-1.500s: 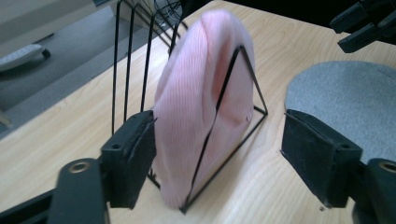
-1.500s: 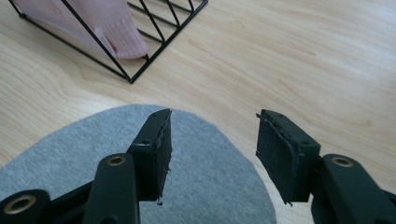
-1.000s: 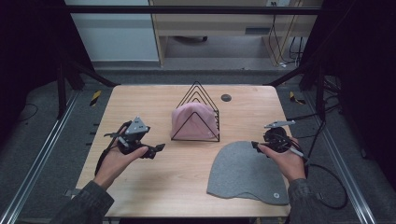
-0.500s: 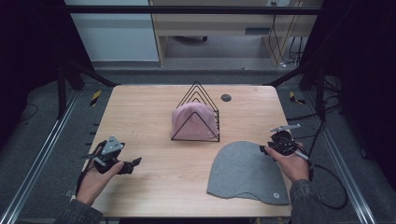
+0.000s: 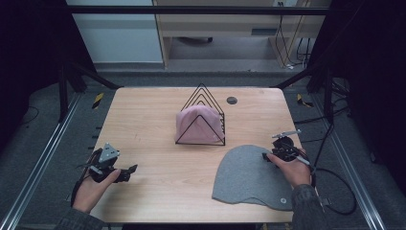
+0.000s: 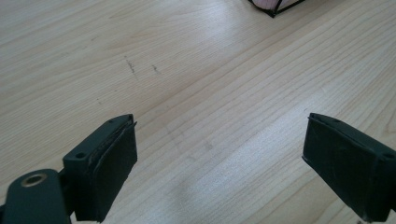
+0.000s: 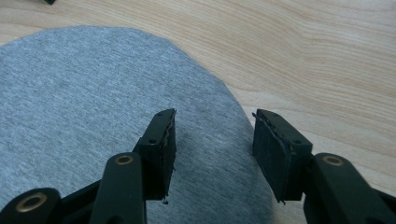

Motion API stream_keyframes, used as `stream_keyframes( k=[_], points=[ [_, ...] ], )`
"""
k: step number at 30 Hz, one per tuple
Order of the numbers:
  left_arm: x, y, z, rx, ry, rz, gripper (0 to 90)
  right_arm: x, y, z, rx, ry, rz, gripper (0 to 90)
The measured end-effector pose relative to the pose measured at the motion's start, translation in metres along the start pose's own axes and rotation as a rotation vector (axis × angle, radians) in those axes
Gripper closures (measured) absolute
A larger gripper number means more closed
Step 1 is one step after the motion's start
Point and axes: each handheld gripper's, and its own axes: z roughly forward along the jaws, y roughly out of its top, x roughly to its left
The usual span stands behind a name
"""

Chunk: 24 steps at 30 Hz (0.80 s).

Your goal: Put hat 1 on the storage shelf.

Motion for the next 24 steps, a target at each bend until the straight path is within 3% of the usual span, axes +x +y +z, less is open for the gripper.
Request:
stream_keyframes(
  k=[4, 9, 10, 15, 20, 24],
  points=[
    [-0.002, 0.0, 0.001, 0.006, -0.004, 0.015, 9.2, 0.003, 0.0, 0.006, 0.033, -0.015, -0.035, 53.2],
    [-0.002, 0.0, 0.001, 0.004, -0.006, 0.015, 9.2, 0.005, -0.001, 0.006, 0.034, -0.017, -0.054, 59.9],
    [-0.002, 0.0, 0.002, 0.005, -0.005, 0.016, 9.2, 0.006, -0.002, 0.006, 0.027, 0.001, -0.058, 69.1],
    [-0.003, 0.0, 0.004, 0.01, -0.008, 0.026, 9.2, 0.007, -0.005, 0.004, 0.021, 0.041, -0.042, 85.1],
    [-0.003, -0.002, 0.006, 0.014, -0.022, 0.01, 7.9, 0.017, -0.007, -0.005, -0.046, 0.062, -0.073, 85.8],
    [-0.003, -0.002, 0.008, 0.011, -0.041, -0.007, 6.2, 0.032, -0.003, -0.021, -0.101, 0.064, -0.133, 85.9]
  ],
)
